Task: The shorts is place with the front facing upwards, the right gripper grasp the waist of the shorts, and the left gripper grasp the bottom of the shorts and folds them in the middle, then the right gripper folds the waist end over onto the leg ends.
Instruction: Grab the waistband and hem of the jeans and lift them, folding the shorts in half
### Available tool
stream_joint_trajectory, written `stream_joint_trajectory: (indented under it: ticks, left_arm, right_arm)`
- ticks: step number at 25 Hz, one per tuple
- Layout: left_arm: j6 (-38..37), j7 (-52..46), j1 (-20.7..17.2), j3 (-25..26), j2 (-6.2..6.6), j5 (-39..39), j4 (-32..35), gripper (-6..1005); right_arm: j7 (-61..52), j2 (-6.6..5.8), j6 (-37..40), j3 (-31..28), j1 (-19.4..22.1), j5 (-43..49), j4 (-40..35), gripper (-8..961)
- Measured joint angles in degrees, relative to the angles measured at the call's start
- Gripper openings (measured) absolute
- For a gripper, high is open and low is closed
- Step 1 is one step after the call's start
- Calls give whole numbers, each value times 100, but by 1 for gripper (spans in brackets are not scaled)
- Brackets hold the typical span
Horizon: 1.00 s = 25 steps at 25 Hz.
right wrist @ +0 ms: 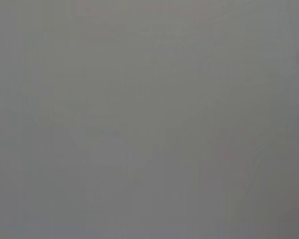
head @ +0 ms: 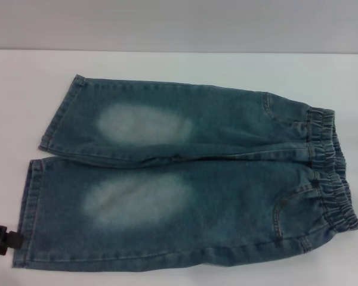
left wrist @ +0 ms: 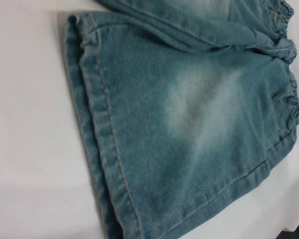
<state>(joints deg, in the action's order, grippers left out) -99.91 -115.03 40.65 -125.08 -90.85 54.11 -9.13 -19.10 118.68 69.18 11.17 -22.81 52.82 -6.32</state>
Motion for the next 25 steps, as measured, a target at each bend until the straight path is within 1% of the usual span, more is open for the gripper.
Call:
stream_joint_trajectory:
  ticks: [4, 8, 19, 20, 25]
  left_arm:
    - [124, 12, -20, 0, -78, 0, 28, 799]
    - [262, -13, -25, -44, -121, 8, 67, 799]
    - [389, 19, -23, -73, -188, 28, 87, 800]
    - [426, 6, -22, -120, -221, 37, 87, 800]
    - [449, -8, -22, -214, -261, 37, 82, 800]
  right_arm:
    - [6, -5, -12, -1, -35, 0, -2, 650]
    - [10, -4, -12, -1, -39, 1, -9, 650]
    - [12, -3, -45, -1, -44, 1, -10, 650]
    - [12, -3, -55, -1, -47, 1, -10, 650]
    - [12, -3, -61, -1, -58, 1, -10, 649]
